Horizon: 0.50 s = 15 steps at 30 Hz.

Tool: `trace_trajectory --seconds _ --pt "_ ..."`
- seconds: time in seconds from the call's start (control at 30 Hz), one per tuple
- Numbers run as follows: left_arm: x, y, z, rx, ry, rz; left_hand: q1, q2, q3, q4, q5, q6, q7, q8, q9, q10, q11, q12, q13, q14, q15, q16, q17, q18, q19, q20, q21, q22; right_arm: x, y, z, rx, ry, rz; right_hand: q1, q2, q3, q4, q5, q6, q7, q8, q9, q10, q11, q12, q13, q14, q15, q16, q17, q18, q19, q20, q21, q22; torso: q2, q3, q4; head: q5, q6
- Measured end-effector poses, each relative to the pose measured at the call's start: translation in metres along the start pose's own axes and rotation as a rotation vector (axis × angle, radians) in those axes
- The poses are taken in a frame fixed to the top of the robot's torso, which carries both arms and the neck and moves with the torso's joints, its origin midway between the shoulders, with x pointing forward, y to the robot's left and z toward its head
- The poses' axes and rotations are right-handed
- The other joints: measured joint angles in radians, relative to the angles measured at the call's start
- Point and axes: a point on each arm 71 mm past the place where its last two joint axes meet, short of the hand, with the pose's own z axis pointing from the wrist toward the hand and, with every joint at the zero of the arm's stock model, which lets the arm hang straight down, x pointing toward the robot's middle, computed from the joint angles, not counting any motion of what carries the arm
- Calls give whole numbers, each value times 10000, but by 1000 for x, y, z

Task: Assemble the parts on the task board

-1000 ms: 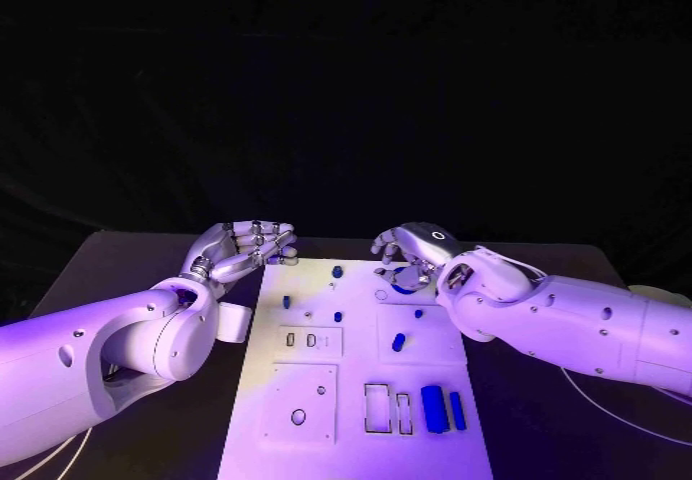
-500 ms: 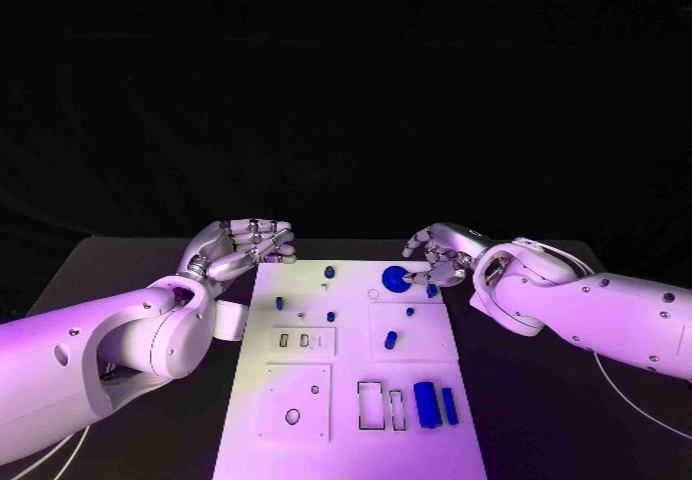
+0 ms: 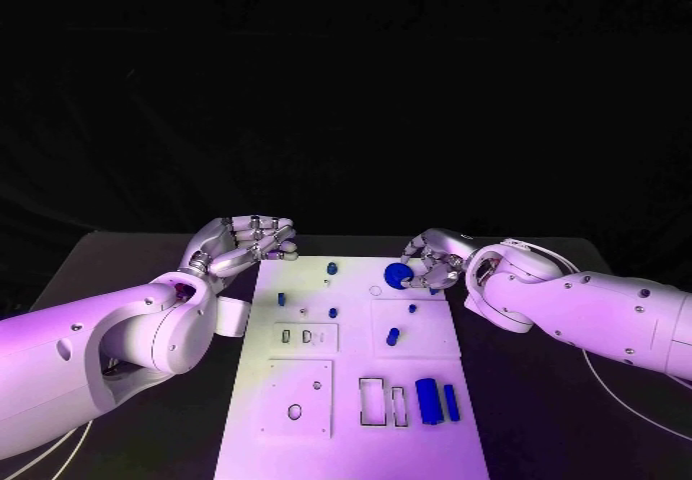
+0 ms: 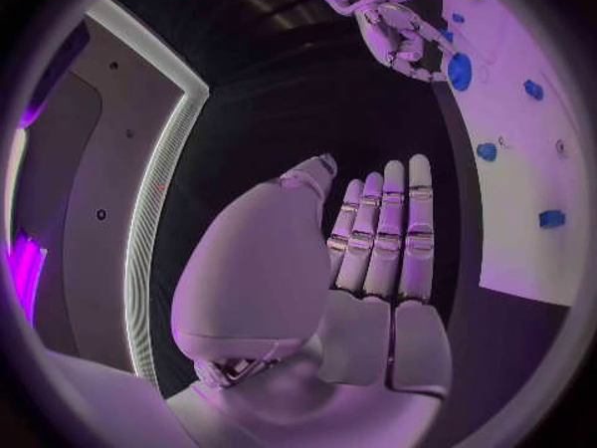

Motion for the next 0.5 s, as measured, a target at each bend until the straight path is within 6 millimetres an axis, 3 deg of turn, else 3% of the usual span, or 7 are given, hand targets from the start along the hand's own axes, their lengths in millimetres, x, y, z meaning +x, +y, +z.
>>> trace_trajectory --seconds 0.5 --pt "0 0 1 -21 14 -10 0 0 -1 0 0 0 0 0 0 0 0 0 1 0 0 0 7 0 -37 35 40 2 5 3 7 36 75 -27 89 95 134 132 0 0 0 112 12 126 21 266 45 0 0 75 -2 2 -1 71 80 -2 10 11 -12 35 -64"
